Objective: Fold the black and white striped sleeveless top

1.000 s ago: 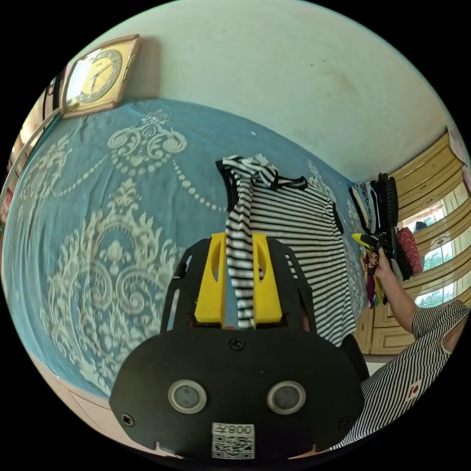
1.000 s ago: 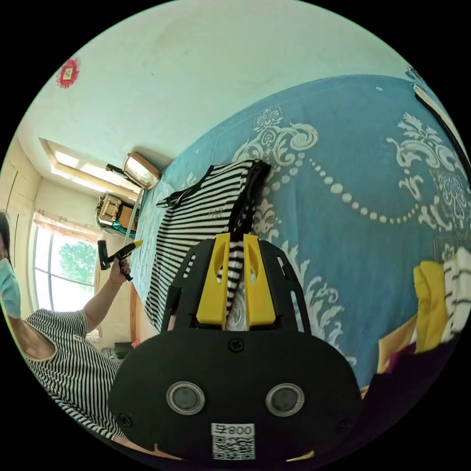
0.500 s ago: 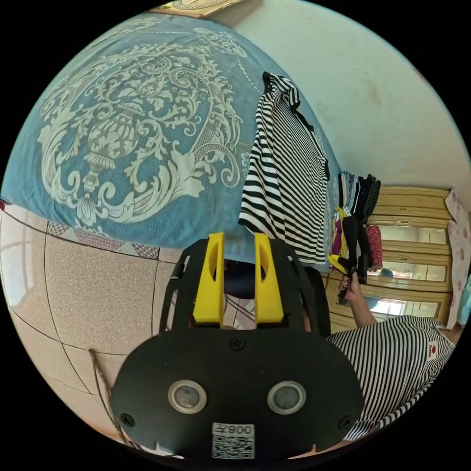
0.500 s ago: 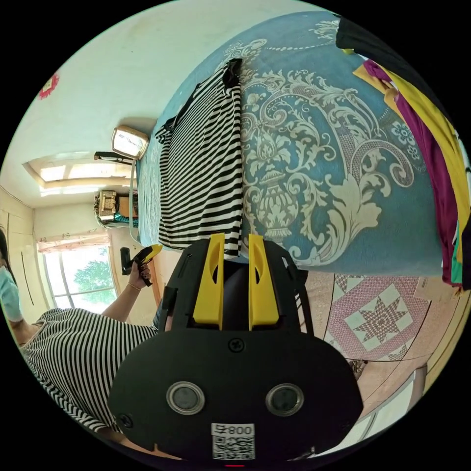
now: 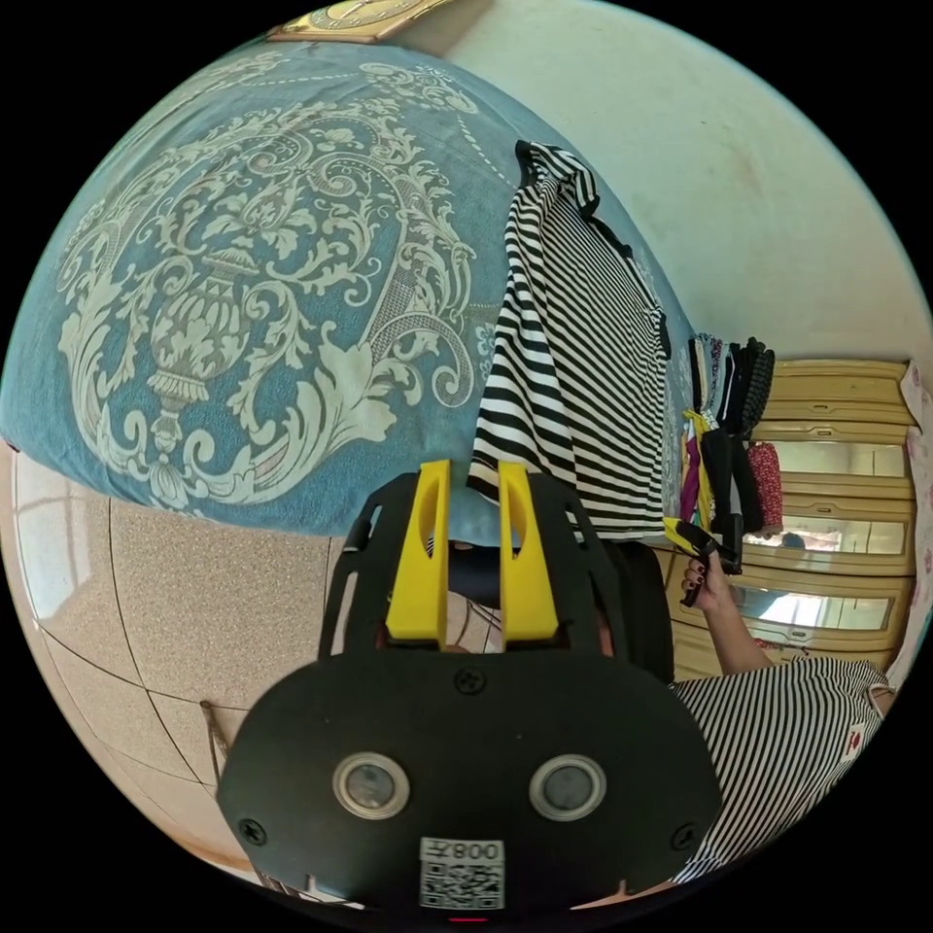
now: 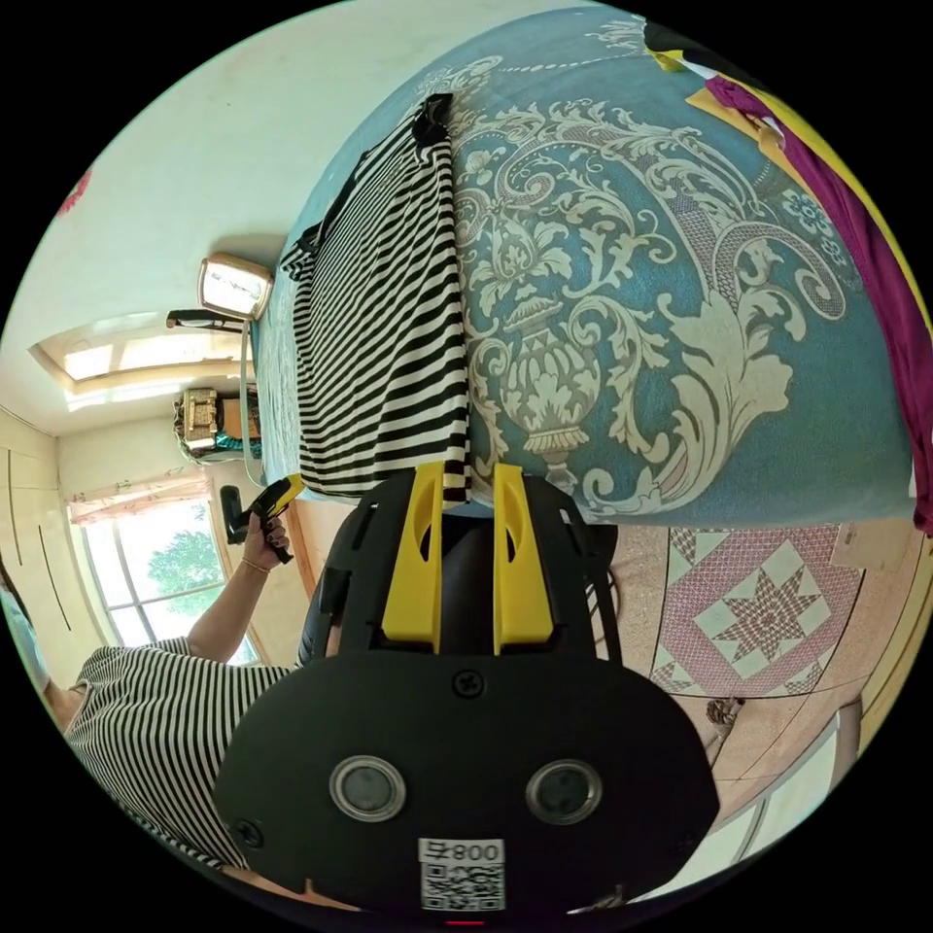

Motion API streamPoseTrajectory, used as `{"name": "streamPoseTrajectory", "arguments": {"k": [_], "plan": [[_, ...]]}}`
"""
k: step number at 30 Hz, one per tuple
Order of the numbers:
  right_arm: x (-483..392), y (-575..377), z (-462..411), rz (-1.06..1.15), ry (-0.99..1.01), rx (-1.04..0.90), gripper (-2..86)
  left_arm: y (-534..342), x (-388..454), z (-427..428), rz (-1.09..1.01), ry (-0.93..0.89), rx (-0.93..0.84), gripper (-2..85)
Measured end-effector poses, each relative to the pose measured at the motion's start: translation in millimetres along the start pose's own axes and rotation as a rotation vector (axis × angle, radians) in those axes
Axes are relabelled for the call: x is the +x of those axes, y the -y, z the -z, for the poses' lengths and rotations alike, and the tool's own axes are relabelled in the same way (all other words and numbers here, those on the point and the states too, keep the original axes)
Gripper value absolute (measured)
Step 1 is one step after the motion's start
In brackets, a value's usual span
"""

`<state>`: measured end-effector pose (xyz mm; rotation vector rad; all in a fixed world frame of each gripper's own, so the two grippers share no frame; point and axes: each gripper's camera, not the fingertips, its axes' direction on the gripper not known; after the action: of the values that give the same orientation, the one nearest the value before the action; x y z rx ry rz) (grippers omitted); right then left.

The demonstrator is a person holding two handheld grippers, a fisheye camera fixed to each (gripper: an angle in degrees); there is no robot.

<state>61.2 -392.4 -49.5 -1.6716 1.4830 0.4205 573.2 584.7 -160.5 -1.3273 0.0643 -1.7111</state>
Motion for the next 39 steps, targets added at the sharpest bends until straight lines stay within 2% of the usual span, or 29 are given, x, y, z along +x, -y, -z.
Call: {"name": "streamPoseTrajectory", "arguments": {"k": [9,15,21,26,32,39], "plan": [[7.4,-49.4,-6.2,-0.004,0.012,-0.028,3.4,-11.4,-14.8,-21.1,-0.021,-0.044,-0.043,1.7],[0.6,-68.3,25.9,0.039,0.182,0.021,1.7,-8.0,-17.5,-3.0,-0.024,-0.266,0.090,0.8],[-57.7,6.1,118.8,0.194,0.264,0.161,1.4,88.8,33.4,51.7,-0.161,-0.323,0.236,0.8],[-189.2,54.4,266.0,0.470,0.217,0.346,1.3,150.4,145.5,182.0,-0.448,-0.304,0.466,0.8],[-270.4,-5.2,381.6,0.669,0.165,0.520,1.1,107.7,213.5,275.1,-0.677,-0.256,0.585,0.7],[-234.0,-95.8,379.7,0.676,0.213,0.495,1.0,20.0,178.8,262.5,-0.699,-0.263,0.504,0.7]]}}
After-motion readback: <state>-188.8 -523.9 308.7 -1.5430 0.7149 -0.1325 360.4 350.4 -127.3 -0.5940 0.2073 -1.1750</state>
